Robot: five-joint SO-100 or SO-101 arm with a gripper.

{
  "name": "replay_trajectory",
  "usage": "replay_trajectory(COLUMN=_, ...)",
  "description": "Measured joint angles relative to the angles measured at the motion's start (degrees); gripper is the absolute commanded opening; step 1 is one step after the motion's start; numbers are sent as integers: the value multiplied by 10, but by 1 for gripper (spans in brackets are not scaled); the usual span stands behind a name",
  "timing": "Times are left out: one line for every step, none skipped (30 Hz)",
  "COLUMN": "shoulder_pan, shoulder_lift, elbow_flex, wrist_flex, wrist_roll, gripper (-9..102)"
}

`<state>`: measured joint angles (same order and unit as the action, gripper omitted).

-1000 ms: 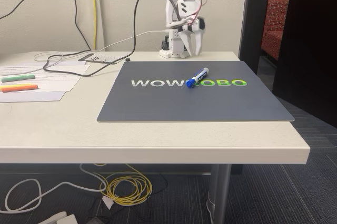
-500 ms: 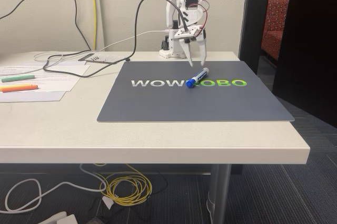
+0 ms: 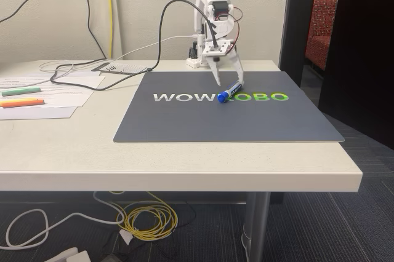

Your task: Pick up the blue marker.

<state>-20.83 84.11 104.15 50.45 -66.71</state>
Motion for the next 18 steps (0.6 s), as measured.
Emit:
replay_trajectory(shoulder_pan=2, shoulder_lift=-4, elbow_flex=0, wrist_flex=-3, wrist_roll=-4, gripper=30)
replay_trajectory(shoulder_pan=3, shoulder_lift=-7, elbow_flex=0, wrist_flex=-5, wrist_roll=-4, gripper=30)
replay_trajectory(shoulder_pan=4, shoulder_lift=-11, elbow_flex=0, wrist_flex=-7, wrist_roll=-6, gripper=30)
replay_trajectory(shoulder_pan=4, shoulder_lift=-15, elbow_flex=0, wrist_flex=-8, wrist_roll=-7, gripper=30)
replay_trajectory(shoulder_pan=4, shoulder_lift=-19, elbow_flex=0, wrist_flex=-9, wrist_roll=-8, gripper=30)
replay_trajectory(shoulder_pan=4, shoulder_lift=-23, elbow_flex=0, wrist_flex=-9, wrist_roll=-8, gripper=30)
replay_trajectory(shoulder_pan=4, shoulder_lift=-25, elbow_flex=0, wrist_flex=-9, wrist_roll=-8, gripper=30)
replay_trajectory(shoulder_pan=4, shoulder_lift=-28, elbow_flex=0, wrist_flex=-9, wrist_roll=-8, gripper=30)
replay_trajectory(shoulder_pan=4, shoulder_lift=-32, elbow_flex=0, wrist_flex=-9, wrist_roll=-8, gripper=30)
replay_trajectory(shoulder_pan=2, shoulder_lift=-33, elbow_flex=0, wrist_flex=-9, wrist_roll=-7, gripper=30)
replay_trajectory(shoulder_pan=0, shoulder_lift=-34, elbow_flex=0, wrist_flex=-9, wrist_roll=-7, gripper=30)
replay_trajectory(shoulder_pan=-4, shoulder_lift=-38, elbow_flex=-1, wrist_flex=-9, wrist_roll=-5, gripper=29)
replay_trajectory(shoulder_pan=-9, shoulder_lift=-41, elbow_flex=-1, wrist_flex=-9, wrist_roll=-4, gripper=29)
replay_trajectory(shoulder_pan=-11, shoulder_lift=-43, elbow_flex=-1, wrist_flex=-9, wrist_roll=-3, gripper=29)
replay_trajectory(shoulder_pan=-13, shoulder_lift=-46, elbow_flex=-1, wrist_flex=-11, wrist_roll=-3, gripper=29)
replay_trajectory(shoulder_pan=-16, shoulder_lift=-48, elbow_flex=-2, wrist_flex=-13, wrist_roll=-3, gripper=28)
replay_trajectory(shoulder_pan=-17, shoulder_lift=-48, elbow_flex=-2, wrist_flex=-16, wrist_roll=-3, gripper=27)
replay_trajectory(shoulder_pan=-18, shoulder_lift=-51, elbow_flex=-4, wrist_flex=-16, wrist_roll=-3, gripper=26)
